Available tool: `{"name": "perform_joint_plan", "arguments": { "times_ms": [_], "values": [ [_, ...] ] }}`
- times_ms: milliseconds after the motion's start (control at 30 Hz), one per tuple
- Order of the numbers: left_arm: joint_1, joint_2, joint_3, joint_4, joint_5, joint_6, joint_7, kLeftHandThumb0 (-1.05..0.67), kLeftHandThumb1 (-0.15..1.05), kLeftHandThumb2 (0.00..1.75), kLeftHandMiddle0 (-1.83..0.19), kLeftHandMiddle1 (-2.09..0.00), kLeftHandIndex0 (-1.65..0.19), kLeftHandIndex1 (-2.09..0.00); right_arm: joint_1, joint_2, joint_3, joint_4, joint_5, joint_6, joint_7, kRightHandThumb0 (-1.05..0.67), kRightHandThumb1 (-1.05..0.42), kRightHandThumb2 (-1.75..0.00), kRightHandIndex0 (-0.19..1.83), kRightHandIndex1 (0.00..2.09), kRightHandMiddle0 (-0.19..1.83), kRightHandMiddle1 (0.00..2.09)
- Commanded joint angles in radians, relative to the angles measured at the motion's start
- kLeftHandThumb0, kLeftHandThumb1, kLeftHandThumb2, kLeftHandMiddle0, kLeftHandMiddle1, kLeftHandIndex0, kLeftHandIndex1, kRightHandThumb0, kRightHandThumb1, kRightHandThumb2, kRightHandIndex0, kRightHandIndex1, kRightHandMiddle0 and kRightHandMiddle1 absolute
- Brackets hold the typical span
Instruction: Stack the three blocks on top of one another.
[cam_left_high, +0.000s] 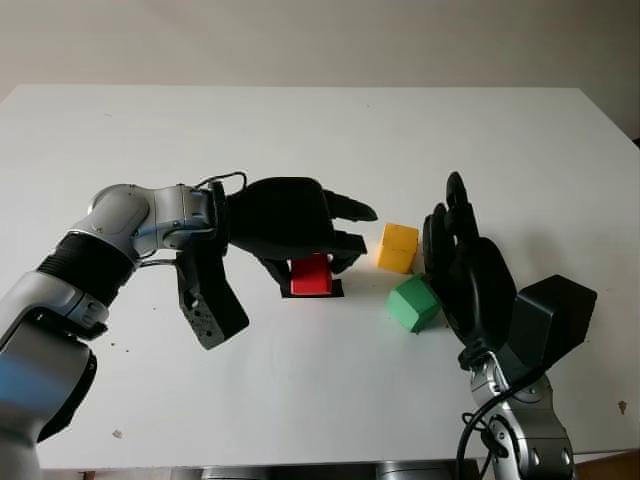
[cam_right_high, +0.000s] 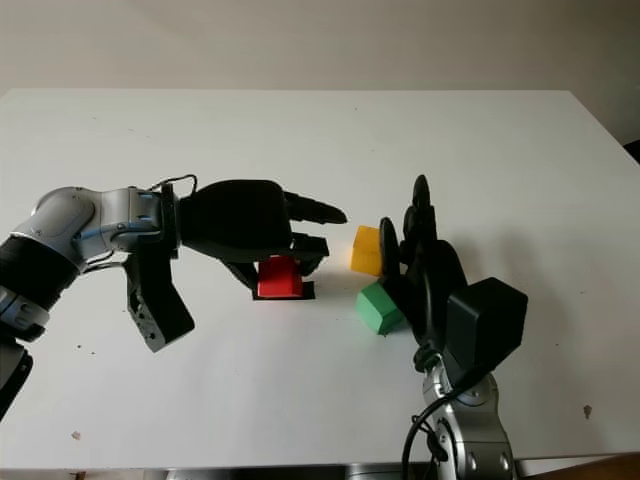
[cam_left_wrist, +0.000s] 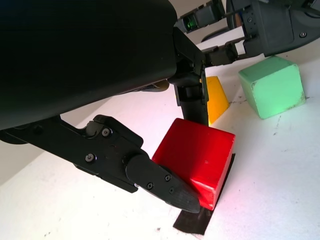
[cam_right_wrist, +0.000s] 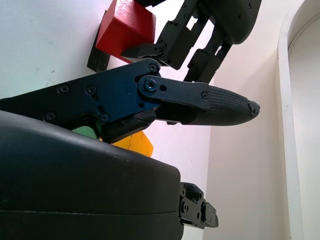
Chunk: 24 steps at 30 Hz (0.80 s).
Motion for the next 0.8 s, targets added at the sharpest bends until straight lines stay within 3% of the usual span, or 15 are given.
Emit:
{"name": "perform_joint_plan", "arguments": {
  "times_ms": [0,367,500,600,667,767],
  "values": [
    [-0.007,-0.003,0.01,0.011,-0.026,-0.002,-0.008,-0.53,0.9,0.05,-0.24,-0.05,-0.44,-1.29,0.008,-0.002,-0.003,-0.028,0.0,0.004,0.0,-0.75,-1.05,-0.57,-0.19,0.0,-0.19,0.0],
    [0.0,0.001,-0.012,0.01,0.016,0.031,0.001,-0.51,0.91,0.06,-0.23,-0.05,-0.44,-1.28,0.016,0.005,-0.004,-0.035,0.002,0.004,-0.006,-0.76,-1.05,-0.56,-0.19,0.0,-0.19,0.0],
    [0.001,0.005,-0.024,0.007,0.065,0.041,0.048,-0.5,0.91,0.06,-0.21,-0.04,-0.4,-1.31,0.019,0.005,-0.003,-0.038,0.002,0.007,-0.007,-0.77,-1.05,-0.56,-0.19,0.0,-0.19,0.0],
    [-0.002,0.009,-0.035,0.002,0.094,0.045,0.062,-0.5,0.91,0.05,-0.09,-0.03,-0.23,-0.96,0.02,0.005,-0.002,-0.035,0.003,0.0,-0.005,-0.78,-1.05,-0.56,-0.19,0.0,-0.19,0.0],
    [-0.005,0.012,-0.042,-0.001,0.11,0.044,0.072,-0.54,0.9,0.05,0.0,-0.04,-0.21,-0.56,0.021,0.007,-0.002,-0.038,0.005,0.004,-0.005,-0.77,-1.05,-0.56,-0.19,0.0,-0.19,0.0],
    [-0.009,0.014,-0.052,0.002,0.128,0.038,0.1,-0.6,0.91,0.06,0.06,-0.04,-0.18,-0.37,0.023,0.008,-0.001,-0.041,0.004,0.005,-0.008,-0.75,-1.05,-0.56,-0.19,0.0,-0.19,0.0]
  ]
}}
